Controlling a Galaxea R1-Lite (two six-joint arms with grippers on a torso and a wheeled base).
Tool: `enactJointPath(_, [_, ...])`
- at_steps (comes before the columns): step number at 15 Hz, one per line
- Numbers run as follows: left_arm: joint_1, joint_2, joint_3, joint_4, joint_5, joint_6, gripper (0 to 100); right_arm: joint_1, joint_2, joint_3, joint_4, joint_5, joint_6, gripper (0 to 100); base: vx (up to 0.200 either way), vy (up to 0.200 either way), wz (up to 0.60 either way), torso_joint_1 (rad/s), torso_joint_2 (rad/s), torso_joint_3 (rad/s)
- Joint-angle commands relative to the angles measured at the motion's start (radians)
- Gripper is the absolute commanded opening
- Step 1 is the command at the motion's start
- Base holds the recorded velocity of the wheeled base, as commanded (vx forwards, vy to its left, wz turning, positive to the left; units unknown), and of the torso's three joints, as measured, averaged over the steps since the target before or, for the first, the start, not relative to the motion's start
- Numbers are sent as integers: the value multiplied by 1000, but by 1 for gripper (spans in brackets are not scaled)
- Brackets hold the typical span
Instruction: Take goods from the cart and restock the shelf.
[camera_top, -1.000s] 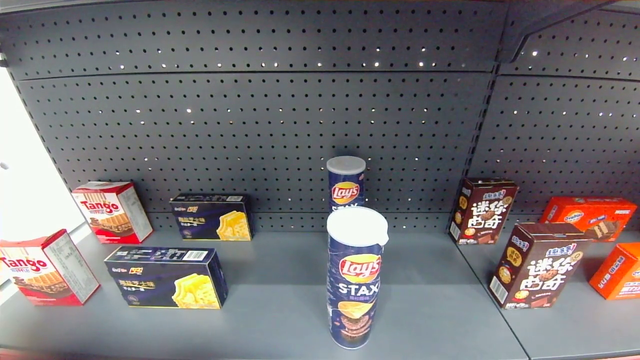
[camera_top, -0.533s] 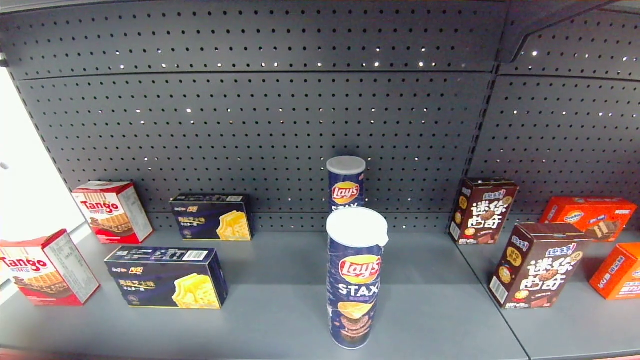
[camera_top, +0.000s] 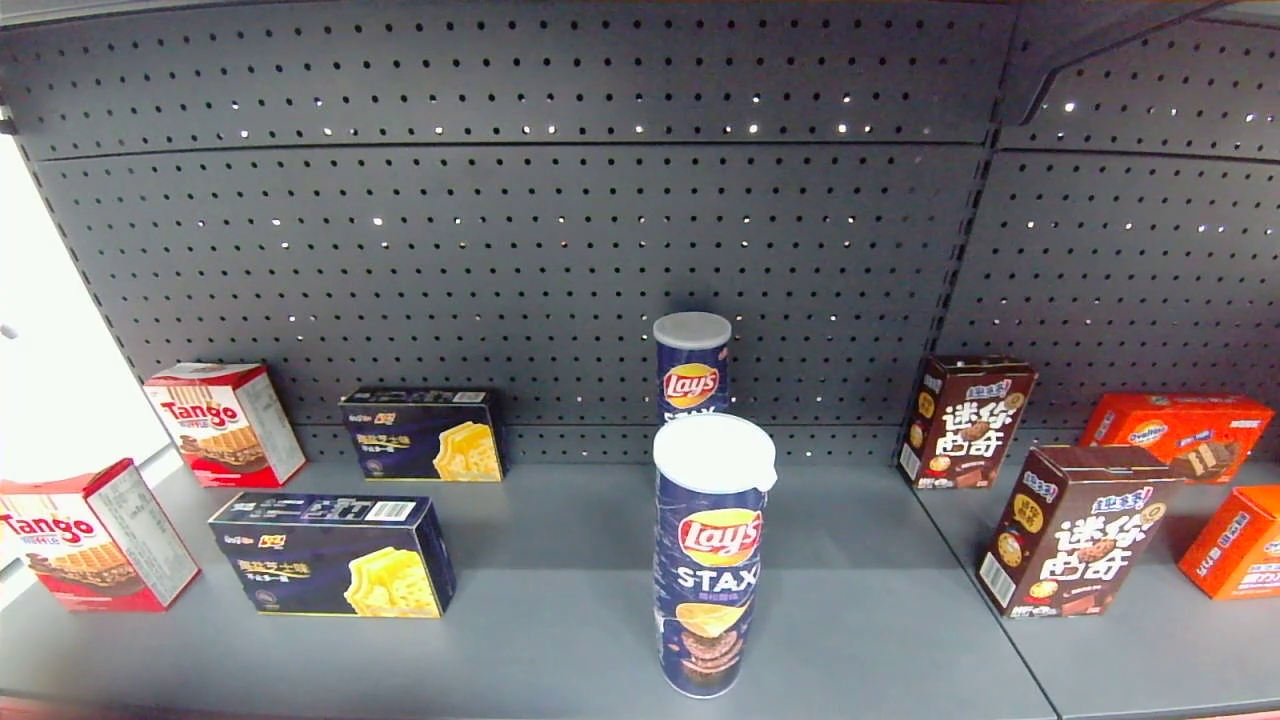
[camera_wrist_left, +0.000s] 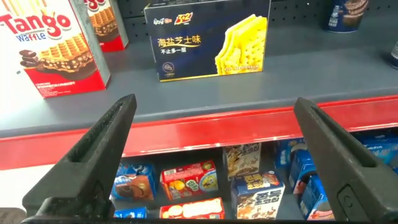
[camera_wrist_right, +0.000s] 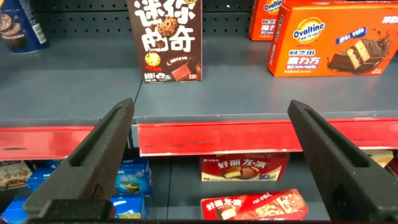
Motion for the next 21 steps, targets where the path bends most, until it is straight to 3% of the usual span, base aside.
enactJointPath(1, [1, 0, 0, 0, 0, 1, 100, 0, 0, 0, 1, 1, -2, 100, -200, 0, 0, 2, 2, 2])
enactJointPath(4, [1, 0, 0, 0, 6, -12, 100, 0, 0, 0, -2, 1, 0, 100, 0, 0, 0, 0, 0, 0])
enactJointPath(7, [1, 0, 0, 0, 12, -5, 100, 0, 0, 0, -2, 1, 1, 100, 0, 0, 0, 0, 0, 0])
enactJointPath(11, [1, 0, 0, -2, 23, -26, 100, 0, 0, 0, -1, 1, 1, 100, 0, 0, 0, 0, 0, 0])
enactJointPath(21, [1, 0, 0, -2, 29, -32, 100, 0, 0, 0, -1, 1, 1, 100, 0, -20, 0, 0, 0, 1])
